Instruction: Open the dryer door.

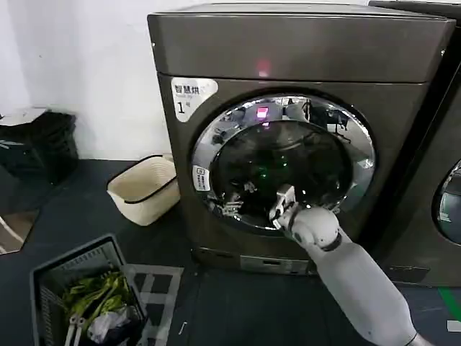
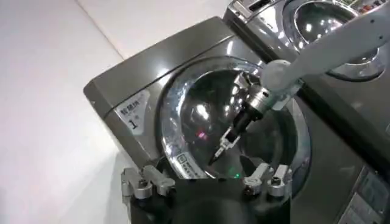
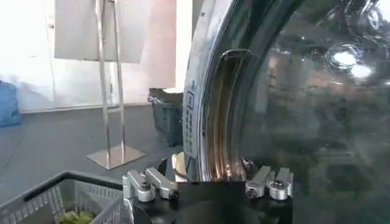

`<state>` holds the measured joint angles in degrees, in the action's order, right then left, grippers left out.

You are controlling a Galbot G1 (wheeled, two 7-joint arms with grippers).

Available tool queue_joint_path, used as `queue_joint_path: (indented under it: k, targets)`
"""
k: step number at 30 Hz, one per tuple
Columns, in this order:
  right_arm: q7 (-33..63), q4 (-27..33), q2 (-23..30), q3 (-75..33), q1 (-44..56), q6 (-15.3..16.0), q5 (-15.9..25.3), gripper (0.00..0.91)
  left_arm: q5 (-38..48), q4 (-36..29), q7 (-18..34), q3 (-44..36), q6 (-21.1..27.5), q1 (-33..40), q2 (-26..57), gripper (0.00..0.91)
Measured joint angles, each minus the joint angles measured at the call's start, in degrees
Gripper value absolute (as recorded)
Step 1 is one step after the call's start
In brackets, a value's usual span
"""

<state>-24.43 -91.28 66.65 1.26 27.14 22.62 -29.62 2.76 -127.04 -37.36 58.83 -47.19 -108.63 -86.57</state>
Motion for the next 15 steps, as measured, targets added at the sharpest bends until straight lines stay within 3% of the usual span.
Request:
queue_joint_path:
  k: [15]
  targets:
    - [0.21, 1.49, 2.89, 1.11, -1.04, -0.01, 1.18, 0.907, 0.17, 0.11, -0.02, -0.03, 0.00, 0.18, 0.07, 0.907]
